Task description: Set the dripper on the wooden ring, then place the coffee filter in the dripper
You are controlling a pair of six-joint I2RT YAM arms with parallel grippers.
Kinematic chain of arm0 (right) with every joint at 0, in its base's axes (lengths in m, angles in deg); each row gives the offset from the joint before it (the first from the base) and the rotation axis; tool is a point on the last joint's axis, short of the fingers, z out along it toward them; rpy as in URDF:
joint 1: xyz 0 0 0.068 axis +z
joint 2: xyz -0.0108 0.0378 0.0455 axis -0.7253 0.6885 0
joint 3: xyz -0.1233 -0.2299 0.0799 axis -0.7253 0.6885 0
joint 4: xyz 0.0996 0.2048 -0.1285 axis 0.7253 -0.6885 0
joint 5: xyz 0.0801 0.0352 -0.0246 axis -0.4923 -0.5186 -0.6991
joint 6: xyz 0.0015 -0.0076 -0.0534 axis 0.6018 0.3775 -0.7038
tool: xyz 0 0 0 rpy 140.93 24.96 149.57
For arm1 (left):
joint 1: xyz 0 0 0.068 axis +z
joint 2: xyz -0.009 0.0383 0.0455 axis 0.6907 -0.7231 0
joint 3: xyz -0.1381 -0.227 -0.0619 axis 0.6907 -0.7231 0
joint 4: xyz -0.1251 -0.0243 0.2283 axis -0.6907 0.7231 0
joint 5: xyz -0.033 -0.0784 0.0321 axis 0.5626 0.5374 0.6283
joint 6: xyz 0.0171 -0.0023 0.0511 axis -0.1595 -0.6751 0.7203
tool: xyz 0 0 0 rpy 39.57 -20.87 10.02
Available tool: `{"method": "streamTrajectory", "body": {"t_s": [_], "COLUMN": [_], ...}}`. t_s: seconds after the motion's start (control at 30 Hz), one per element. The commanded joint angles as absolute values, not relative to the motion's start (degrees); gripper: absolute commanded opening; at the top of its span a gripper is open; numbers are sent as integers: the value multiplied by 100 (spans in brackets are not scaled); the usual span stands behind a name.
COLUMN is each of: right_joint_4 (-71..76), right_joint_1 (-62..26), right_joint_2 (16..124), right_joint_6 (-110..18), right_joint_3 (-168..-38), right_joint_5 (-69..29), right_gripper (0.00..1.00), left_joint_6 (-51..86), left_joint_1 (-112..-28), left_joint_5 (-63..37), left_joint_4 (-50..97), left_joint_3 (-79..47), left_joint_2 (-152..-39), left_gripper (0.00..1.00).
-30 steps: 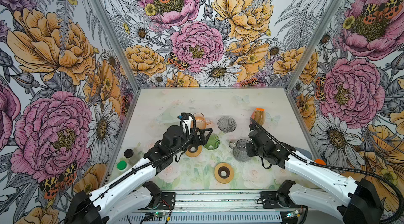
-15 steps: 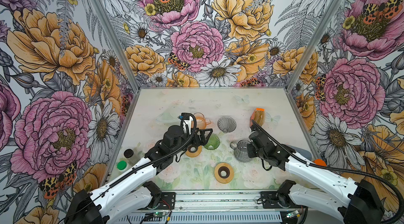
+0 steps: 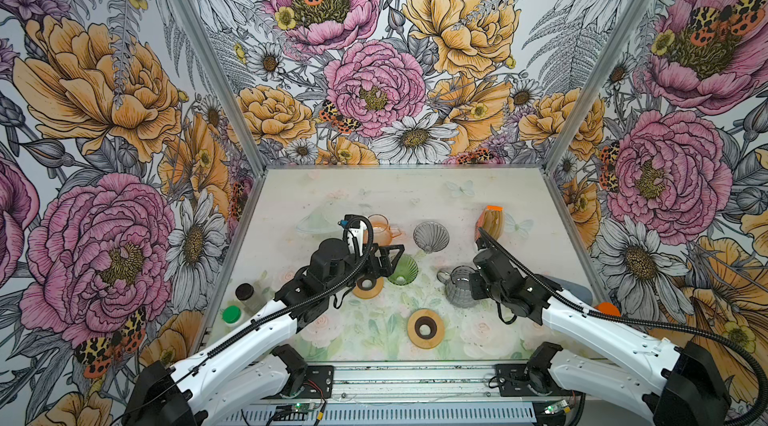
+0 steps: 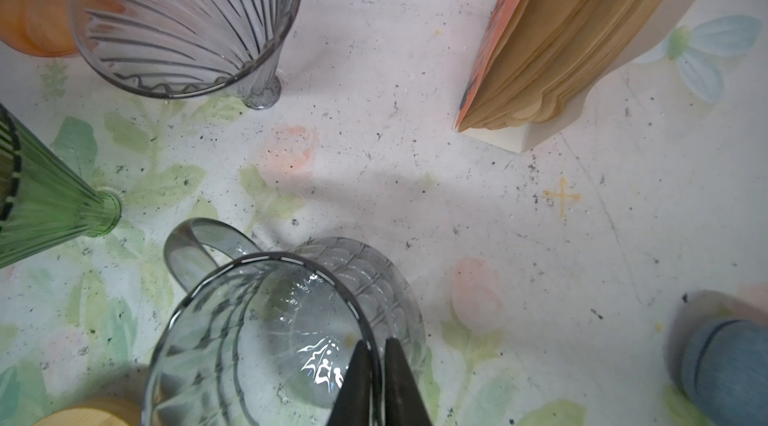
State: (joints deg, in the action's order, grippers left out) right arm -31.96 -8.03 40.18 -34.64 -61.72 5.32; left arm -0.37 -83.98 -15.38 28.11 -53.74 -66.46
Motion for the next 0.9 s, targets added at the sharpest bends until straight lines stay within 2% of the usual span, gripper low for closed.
{"method": "streamTrajectory", "body": {"t_s": [0.0, 0.23, 0.4, 0.57, 0.87], "right_joint_4": [-2967, -2940, -3039, -3422, -3919], "right_joint_1": [-782, -782, -773, -697, -183], "right_joint_2": [3907, 3960, 3819, 3505, 2920], "right_joint_6": [-3373, -3403, -3343, -3270, -2810], "right_joint_3": [-6183, -6261, -6315, -6534, -6736], "right_joint_5": [710, 706, 590, 513, 59], "right_gripper": [11, 12, 20, 25, 35], "left_joint_6": [-39, -34, -67, -96, -603], "left_joint_1": [-8447, -8446, -8451, -8548, -9263], "left_joint_5": [-1674, -1685, -1674, -1742, -2254], "left_joint_4": [2808, 2812, 2894, 3745, 5140], "left_joint_3": [-5348, -5357, -5332, -4998, -4690], "left_joint_2": [-6566, -6559, -6517, -6498, -6375], "left_gripper": [99, 99, 99, 99, 99]}}
